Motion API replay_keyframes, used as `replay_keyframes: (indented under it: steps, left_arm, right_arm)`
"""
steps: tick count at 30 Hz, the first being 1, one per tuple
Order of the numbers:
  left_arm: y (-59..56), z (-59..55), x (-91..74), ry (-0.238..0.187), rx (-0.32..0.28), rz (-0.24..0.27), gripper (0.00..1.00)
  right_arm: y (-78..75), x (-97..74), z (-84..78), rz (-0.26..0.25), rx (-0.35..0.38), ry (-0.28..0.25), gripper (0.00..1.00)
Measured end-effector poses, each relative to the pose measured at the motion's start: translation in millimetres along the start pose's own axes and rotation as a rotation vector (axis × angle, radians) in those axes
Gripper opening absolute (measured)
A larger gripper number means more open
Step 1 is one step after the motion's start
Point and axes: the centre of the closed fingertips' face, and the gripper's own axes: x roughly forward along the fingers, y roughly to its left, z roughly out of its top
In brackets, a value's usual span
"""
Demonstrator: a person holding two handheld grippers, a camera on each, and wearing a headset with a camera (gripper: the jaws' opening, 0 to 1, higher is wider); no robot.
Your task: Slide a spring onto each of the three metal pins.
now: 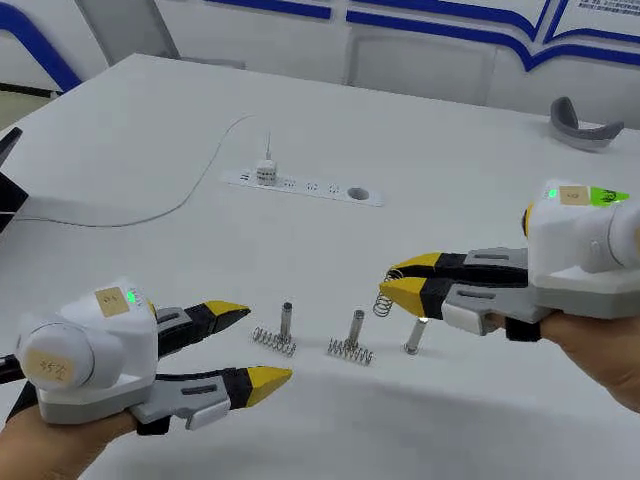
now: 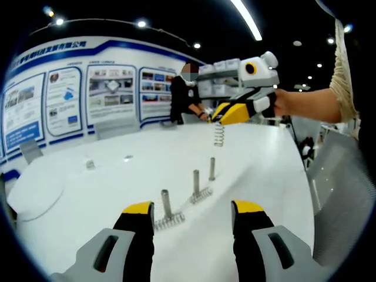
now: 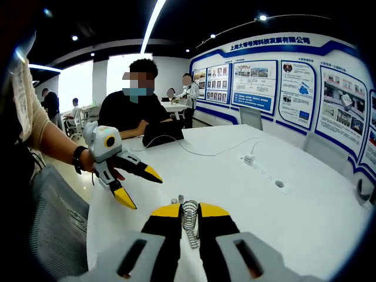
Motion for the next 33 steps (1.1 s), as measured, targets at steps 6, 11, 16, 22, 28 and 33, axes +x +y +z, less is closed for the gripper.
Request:
replay_keyframes:
  steps: [6,11,16,22,28,33]
  left_arm:
    - [1.7,-1.5,-1.0,0.005,-0.001,0.006,0.57]
    - [3.4,-2.2,-0.3,0.005,-0.002,0.011,0.59]
    - [2.1,-3.1,1.1,0.01,0.0,0.006,0.61]
    - [3.1,-2.8,2.1,0.009,-0.003,0.007,0.63]
    - [3.3,-4.8,2.3,0.013,-0.005,0.008,0.63]
    - [3.8,-5.8,2.8,0.015,-0.007,0.009,0.62]
  right_arm:
    - [-25.0,-13.0,-2.3,-0.072,0.011,-0.004,0.11]
    - [-42.1,-18.8,-12.6,-0.119,0.042,-0.002,0.11]
    - [-44.9,-12.4,-31.1,-0.131,0.055,0.03,0.11]
    - [-49.2,-6.2,-43.5,-0.143,0.07,0.046,0.11]
    - [-54.4,-4.9,-53.4,-0.157,0.08,0.062,0.11]
    - [-54.2,-4.0,-57.4,-0.156,0.082,0.066,0.11]
